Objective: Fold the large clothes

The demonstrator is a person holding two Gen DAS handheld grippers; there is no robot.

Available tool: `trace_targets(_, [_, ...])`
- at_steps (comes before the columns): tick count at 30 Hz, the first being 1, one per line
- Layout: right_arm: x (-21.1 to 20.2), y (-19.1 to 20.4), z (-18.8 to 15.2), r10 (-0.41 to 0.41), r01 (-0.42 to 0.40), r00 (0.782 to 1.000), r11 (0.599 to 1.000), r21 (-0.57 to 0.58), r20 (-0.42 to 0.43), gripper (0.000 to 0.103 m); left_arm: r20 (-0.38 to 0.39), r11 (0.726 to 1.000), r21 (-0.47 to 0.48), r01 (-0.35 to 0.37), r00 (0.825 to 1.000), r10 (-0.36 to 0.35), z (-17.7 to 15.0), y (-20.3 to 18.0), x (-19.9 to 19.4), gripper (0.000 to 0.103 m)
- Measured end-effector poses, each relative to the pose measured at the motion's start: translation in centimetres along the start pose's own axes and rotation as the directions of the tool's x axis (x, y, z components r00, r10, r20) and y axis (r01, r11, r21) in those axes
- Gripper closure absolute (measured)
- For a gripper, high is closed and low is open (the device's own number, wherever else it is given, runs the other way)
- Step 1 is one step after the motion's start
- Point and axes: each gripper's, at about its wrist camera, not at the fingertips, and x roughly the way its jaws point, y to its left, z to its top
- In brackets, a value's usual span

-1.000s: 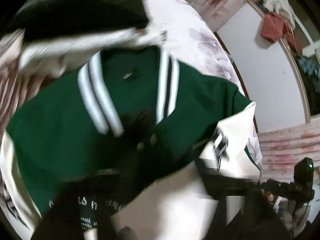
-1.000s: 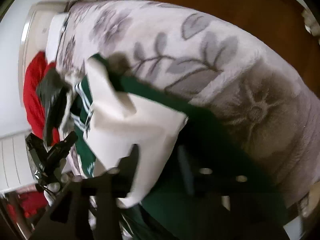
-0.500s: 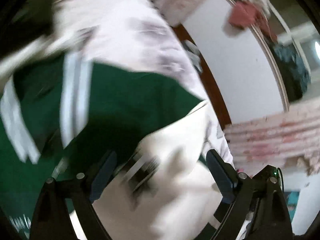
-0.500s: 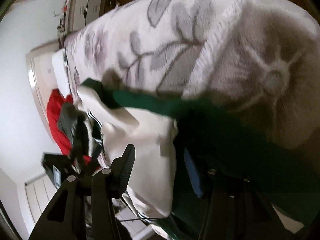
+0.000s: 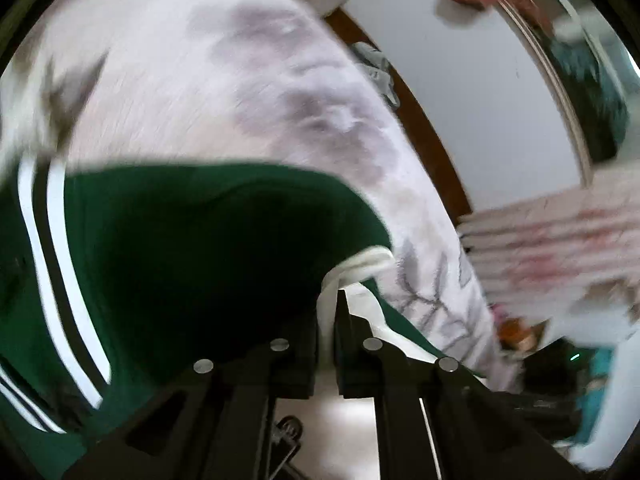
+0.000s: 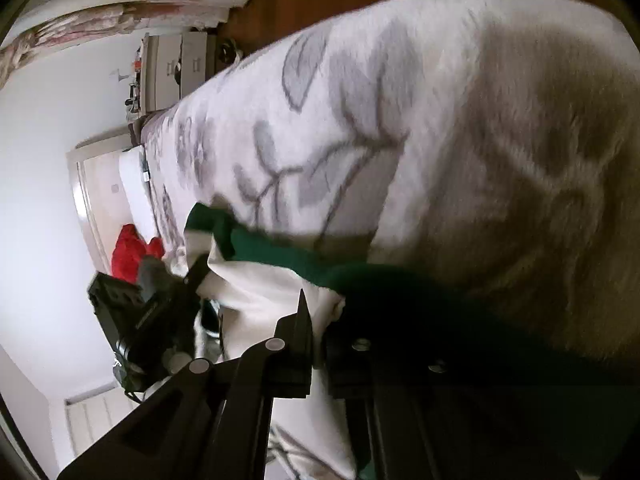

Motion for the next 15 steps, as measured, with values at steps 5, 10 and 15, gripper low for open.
trace_targets(5, [0.9,1.3,0.5,-0.106,0.102,0.993,0.992,-0.075,-0.045,0.098,-0.003,0.984,-0.138,0.115,0.993,-0.117,-0.8,1.9,-1.8,0.091])
trace_targets(10, [-0.4,3.9,-0.2,-0.160,0.132,0.976,0.973,-0.188,-0.146,0.061,0.106,0.995,-0.100,0.020,0.994,-0.010,-5.5,1.4,-9.1,0.056])
trace_targets(15, [-1.2,5.3,-2.7,-0.237,0.174,0.953,0.938,-0.300,-0.189,0.045,0.206,0.957,-0.258,-0.137,0.960,0.192,-15.5,5.6,-16.1,0.020])
